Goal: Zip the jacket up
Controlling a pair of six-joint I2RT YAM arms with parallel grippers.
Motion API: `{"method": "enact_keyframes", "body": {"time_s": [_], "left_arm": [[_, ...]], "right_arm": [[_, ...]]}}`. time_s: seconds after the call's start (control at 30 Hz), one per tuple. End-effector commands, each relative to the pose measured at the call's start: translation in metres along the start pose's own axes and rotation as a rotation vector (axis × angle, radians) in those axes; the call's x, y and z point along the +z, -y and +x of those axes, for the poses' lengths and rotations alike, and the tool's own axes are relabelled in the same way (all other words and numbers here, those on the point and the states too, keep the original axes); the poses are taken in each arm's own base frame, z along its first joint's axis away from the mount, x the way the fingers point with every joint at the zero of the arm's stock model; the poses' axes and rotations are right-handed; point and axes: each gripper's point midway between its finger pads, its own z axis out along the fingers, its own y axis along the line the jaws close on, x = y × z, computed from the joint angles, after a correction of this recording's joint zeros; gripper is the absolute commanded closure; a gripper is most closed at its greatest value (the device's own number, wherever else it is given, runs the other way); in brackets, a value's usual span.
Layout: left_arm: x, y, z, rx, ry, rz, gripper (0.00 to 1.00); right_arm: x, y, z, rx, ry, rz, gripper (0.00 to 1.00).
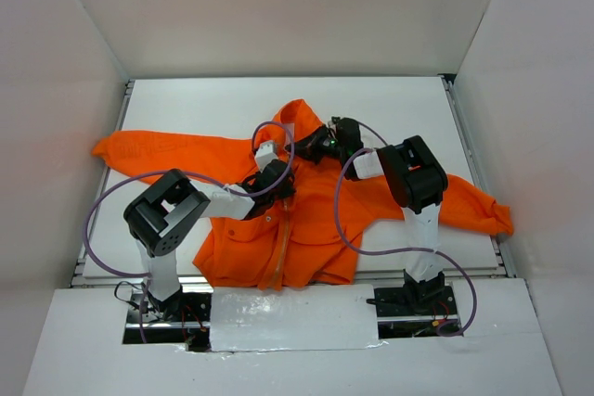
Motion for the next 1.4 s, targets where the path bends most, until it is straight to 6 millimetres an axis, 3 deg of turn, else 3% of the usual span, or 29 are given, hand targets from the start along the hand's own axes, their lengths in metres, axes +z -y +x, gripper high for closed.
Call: {"method": "enact_keyframes", "body": {"time_s": [0.0,0.1,0.3,0.43,0.47,0.53,0.57,0.63,0.67,0.83,1.07,1.1,1.17,1.2,1.27,1.3,1.33,1.37], "left_arm": [[-0.023,-0.062,0.076,0.159,-0.293,-0.139,1.0],[-0.028,-0.054,0.072,0.158,-0.293,-0.104,1.0],[-0.037,-0.044,0.075,0.179,-0.319,-0.058,1.0],[-0.047,-0.039,0.075,0.209,-0.317,-0.049,1.0],[-0.05,-0.034,0.072,0.211,-0.309,-0.038,1.0],[-0.056,-0.03,0.068,0.214,-0.301,-0.027,1.0],[-0.058,-0.028,0.066,0.213,-0.296,-0.023,1.0],[-0.064,-0.02,0.056,0.21,-0.27,-0.006,1.0],[-0.066,-0.018,0.052,0.209,-0.262,-0.003,1.0],[-0.077,-0.002,0.024,0.214,-0.189,0.019,1.0],[-0.076,-0.012,0.01,0.217,-0.145,-0.05,1.0],[-0.073,-0.014,0.006,0.207,-0.138,-0.06,1.0],[-0.066,-0.01,-0.002,0.186,-0.136,-0.056,1.0],[-0.059,-0.007,-0.016,0.166,-0.12,-0.056,1.0],[-0.054,0.002,-0.033,0.162,-0.099,-0.044,1.0],[-0.051,0.012,-0.054,0.154,-0.066,-0.042,1.0],[-0.049,0.018,-0.067,0.155,-0.046,-0.042,1.0],[-0.048,0.023,-0.077,0.171,-0.036,-0.038,1.0]], "right_arm": [[-0.007,-0.061,0.0,-0.224,0.022,-0.19,1.0],[-0.009,-0.069,-0.007,-0.281,0.052,-0.208,1.0],[-0.016,-0.095,-0.047,-0.31,0.159,-0.235,1.0],[-0.035,-0.119,-0.069,-0.329,0.247,-0.248,1.0],[-0.043,-0.133,-0.072,-0.345,0.27,-0.263,1.0],[-0.053,-0.139,-0.081,-0.348,0.312,-0.231,1.0],[-0.064,-0.156,-0.081,-0.375,0.338,-0.255,1.0],[-0.074,-0.166,-0.089,-0.391,0.387,-0.24,1.0],[-0.084,-0.182,-0.088,-0.415,0.408,-0.261,1.0],[-0.103,-0.219,-0.099,-0.469,0.465,-0.276,1.0],[-0.137,-0.276,-0.095,-0.583,0.523,-0.332,1.0],[-0.143,-0.292,-0.093,-0.609,0.53,-0.356,1.0],[-0.146,-0.303,-0.091,-0.64,0.522,-0.349,1.0],[-0.152,-0.321,-0.09,-0.666,0.535,-0.374,1.0],[-0.155,-0.331,-0.09,-0.699,0.53,-0.379,1.0],[-0.162,-0.353,-0.086,-0.737,0.537,-0.417,1.0],[-0.16,-0.356,-0.087,-0.753,0.525,-0.416,1.0],[-0.167,-0.374,-0.085,-0.793,0.539,-0.436,1.0]]}}
